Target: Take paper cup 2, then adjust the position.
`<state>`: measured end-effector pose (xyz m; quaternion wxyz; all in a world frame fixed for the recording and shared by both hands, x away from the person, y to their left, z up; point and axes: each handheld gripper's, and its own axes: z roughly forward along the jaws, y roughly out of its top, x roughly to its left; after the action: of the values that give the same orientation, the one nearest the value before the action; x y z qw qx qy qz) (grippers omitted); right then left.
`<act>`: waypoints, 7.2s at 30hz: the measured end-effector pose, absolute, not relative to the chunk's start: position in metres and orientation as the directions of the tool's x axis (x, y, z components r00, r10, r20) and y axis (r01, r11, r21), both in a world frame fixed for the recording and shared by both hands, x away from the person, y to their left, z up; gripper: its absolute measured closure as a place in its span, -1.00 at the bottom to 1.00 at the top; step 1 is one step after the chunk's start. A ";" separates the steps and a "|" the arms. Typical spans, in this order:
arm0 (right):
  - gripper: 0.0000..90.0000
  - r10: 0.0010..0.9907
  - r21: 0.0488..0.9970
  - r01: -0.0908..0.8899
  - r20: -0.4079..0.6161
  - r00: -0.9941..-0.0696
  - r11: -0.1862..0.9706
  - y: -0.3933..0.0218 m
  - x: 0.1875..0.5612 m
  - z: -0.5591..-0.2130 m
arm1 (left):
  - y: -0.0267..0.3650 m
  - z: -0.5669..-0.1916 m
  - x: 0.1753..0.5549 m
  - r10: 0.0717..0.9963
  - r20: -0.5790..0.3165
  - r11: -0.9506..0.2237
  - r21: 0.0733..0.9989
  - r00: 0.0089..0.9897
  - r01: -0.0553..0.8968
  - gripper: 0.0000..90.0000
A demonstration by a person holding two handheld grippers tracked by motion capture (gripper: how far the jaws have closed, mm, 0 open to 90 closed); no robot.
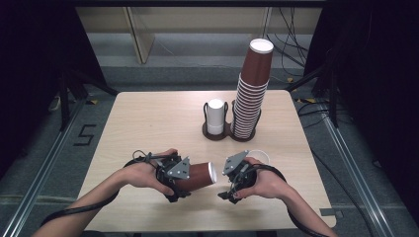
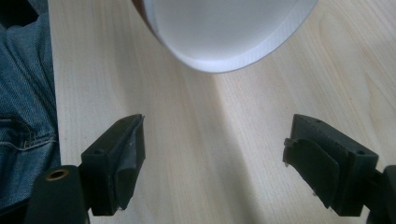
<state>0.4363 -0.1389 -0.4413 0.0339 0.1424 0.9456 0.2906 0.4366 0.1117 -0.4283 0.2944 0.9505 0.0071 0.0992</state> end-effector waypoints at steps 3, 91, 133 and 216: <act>-0.55 0.277 0.556 0.235 0.008 -0.961 0.797 -0.138 0.436 -0.441 | 0.110 -0.429 0.436 0.057 0.186 -0.834 0.549 0.981 -0.055 -0.76; -0.51 0.078 0.574 0.055 -0.017 -0.997 0.817 -0.100 0.435 -0.438 | 0.080 -0.432 0.430 -0.098 0.164 -0.877 0.452 0.982 -0.163 -0.79; -0.51 0.114 0.643 0.065 -0.034 -0.993 0.763 -0.119 0.430 -0.434 | 0.099 -0.435 0.436 -0.034 0.168 -0.862 0.494 0.985 -0.114 -1.00; -0.51 0.249 0.809 0.098 -0.060 -0.967 0.579 -0.140 0.429 -0.454 | 0.109 -0.424 0.448 0.058 0.120 -0.735 0.677 0.991 -0.039 -1.00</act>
<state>0.4287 -0.1396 -0.4543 0.0838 0.0981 0.8845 0.4483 0.4476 0.1088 -0.4237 0.3643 0.9289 0.0052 0.0668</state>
